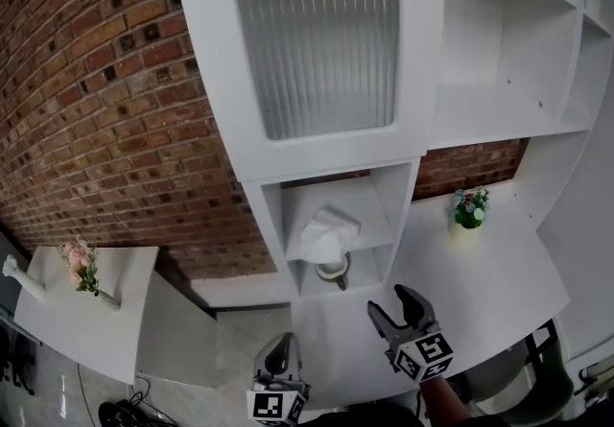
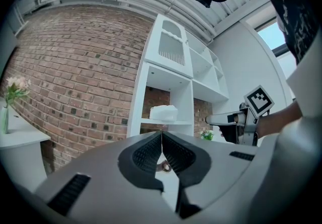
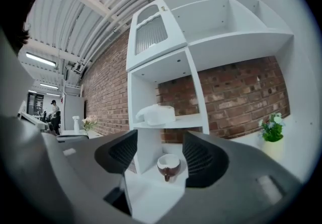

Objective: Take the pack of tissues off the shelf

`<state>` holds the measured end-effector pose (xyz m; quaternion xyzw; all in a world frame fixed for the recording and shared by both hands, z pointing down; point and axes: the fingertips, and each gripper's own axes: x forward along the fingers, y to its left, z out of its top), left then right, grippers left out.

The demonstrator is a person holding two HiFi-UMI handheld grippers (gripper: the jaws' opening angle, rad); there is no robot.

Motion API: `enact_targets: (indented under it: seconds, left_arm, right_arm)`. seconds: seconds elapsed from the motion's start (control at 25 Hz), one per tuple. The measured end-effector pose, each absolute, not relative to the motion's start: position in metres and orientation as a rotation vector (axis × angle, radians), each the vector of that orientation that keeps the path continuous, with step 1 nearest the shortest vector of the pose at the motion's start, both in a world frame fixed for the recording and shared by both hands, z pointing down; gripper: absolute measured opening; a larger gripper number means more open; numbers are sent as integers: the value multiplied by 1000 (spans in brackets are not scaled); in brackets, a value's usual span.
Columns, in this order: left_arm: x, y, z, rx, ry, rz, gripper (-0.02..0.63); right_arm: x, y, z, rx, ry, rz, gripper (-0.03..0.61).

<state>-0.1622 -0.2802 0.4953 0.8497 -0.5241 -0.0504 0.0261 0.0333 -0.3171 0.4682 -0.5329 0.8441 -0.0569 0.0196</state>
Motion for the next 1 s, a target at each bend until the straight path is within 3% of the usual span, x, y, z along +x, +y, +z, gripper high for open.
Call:
enact_targets:
  seconds: [0.36, 1.0]
  left_arm:
    - [-168, -295, 493, 2606, -1642, -168, 12]
    - [-189, -311, 500, 2518, -1734, -142, 12]
  right_arm:
    - [1, -367, 438, -1551, 2705, -113, 443]
    - [-22, -428, 432, -1552, 2802, -89, 497]
